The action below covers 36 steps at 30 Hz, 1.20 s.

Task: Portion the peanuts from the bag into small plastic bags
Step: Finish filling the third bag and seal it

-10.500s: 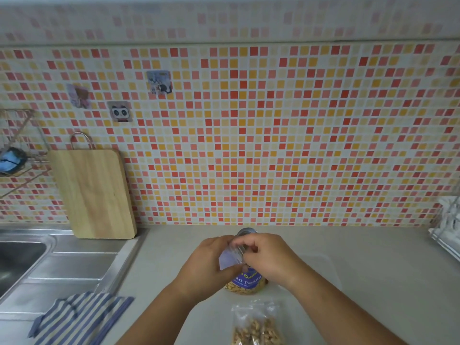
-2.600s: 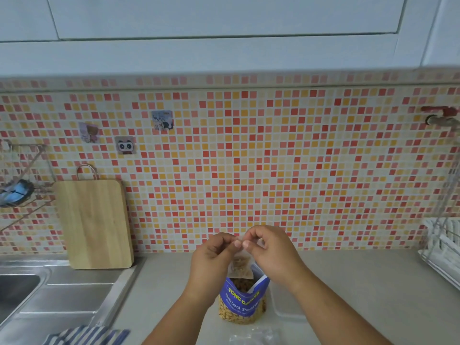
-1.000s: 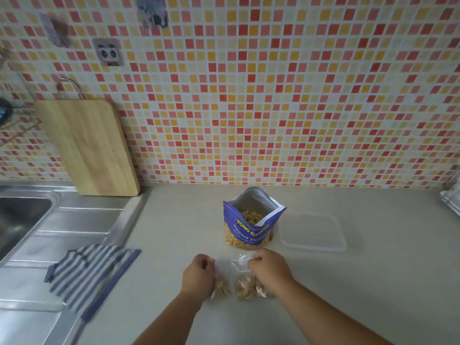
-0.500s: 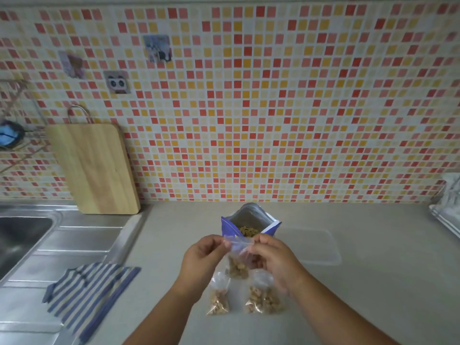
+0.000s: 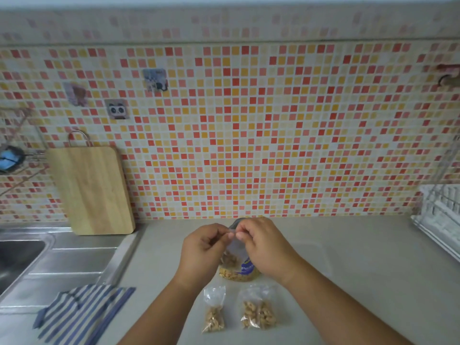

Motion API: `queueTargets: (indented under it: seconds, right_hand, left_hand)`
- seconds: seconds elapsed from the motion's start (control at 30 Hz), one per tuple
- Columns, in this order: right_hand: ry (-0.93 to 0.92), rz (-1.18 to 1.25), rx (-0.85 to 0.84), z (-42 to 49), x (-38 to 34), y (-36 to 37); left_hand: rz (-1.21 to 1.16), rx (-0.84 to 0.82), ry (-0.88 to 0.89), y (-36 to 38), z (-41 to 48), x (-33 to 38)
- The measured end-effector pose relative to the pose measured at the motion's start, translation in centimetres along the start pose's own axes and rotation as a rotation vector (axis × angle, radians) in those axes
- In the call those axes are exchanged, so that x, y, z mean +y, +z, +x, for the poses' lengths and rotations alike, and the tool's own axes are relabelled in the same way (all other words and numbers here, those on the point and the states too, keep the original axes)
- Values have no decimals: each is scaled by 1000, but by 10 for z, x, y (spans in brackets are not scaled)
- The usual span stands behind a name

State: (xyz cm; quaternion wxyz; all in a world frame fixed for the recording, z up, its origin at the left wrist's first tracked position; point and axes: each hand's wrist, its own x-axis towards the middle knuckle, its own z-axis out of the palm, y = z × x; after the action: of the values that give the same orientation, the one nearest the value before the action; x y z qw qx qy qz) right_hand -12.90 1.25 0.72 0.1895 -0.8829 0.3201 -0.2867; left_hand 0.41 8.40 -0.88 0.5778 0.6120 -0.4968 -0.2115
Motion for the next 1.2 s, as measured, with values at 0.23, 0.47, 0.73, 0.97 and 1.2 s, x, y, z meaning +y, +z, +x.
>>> queueTargets:
  seconds: [0.23, 0.47, 0.73, 0.97, 1.2]
  right_hand:
    - [52, -39, -36, 5, 1, -7]
    - [139, 127, -59, 8, -5, -20]
    - [98, 35, -29, 12, -1, -26]
    - [201, 74, -100, 8, 20, -12]
    - [565, -108, -617, -28, 63, 36]
  left_hand:
    - [-142, 115, -28, 3, 0, 18]
    - [-175, 59, -19, -2, 4, 24]
    - [-143, 139, -37, 0, 13, 14]
    - [-126, 74, -141, 8, 9, -8]
    - [-177, 53, -602, 25, -30, -88]
